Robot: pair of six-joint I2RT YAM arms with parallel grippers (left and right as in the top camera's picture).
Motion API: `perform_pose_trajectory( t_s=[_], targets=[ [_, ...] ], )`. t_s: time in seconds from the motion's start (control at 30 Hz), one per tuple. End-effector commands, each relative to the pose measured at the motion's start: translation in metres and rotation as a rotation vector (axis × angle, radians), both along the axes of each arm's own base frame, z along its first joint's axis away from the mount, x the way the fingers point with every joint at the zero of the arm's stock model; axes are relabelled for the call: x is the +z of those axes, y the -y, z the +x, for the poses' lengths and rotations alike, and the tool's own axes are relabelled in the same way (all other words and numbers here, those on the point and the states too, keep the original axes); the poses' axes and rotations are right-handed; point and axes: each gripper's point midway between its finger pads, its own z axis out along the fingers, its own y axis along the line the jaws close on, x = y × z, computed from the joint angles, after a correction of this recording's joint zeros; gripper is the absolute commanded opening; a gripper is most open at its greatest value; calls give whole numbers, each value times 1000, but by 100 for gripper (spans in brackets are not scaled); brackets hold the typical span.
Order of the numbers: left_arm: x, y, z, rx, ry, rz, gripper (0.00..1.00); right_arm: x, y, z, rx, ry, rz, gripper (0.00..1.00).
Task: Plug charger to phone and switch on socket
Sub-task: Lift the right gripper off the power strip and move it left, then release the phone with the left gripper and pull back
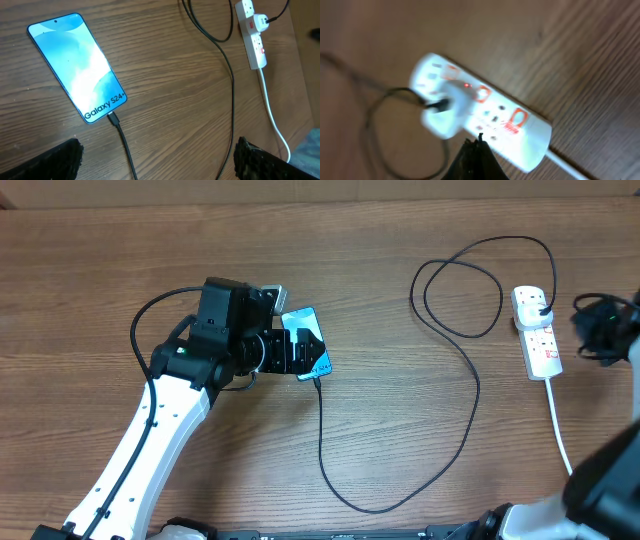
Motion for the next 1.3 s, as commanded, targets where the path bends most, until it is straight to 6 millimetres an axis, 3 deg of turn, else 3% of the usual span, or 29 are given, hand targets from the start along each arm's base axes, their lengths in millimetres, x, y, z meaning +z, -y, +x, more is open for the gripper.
perform_pose_trajectory(
  t_s=[0.0,0.1,0.23,0.3,0.33,0.5,0.6,0.63,0.67,0.7,0.83,1.27],
  targets=[
    [5,0,-1,2,15,4,100,66,-22,0,53,137,-99,4],
    [3,-1,-4,3,1,10,100,100,-53,2,163,217,-151,4],
    [-1,-5,-4,18,-7,32,100,142,-113,1,355,329,-214,4],
    [-2,-7,-4,24,-7,42,100,157,-144,-1,447,375,-232,4],
    [-3,-8,-4,32,-12,49,99,169,-177,-5,538,417,-236,4],
    [-5,-9,-7,32,-26,55,100,180,-255,-17,779,477,-230,9],
    [-5,-9,-8,32,-31,55,100,179,-292,-26,901,491,-224,26],
    [-5,-9,-8,32,-31,56,100,179,-301,-29,926,494,-219,37],
    [-6,-10,-8,32,-34,56,99,179,-311,-32,954,498,-213,63],
    [-6,-10,-9,32,-38,58,100,179,-318,-35,976,502,-208,100],
    [-8,-11,-9,36,-42,67,99,177,-340,-45,1039,503,-186,100],
    [-8,-11,-9,36,-42,67,100,157,-334,-60,1054,394,-168,100]
  ],
)
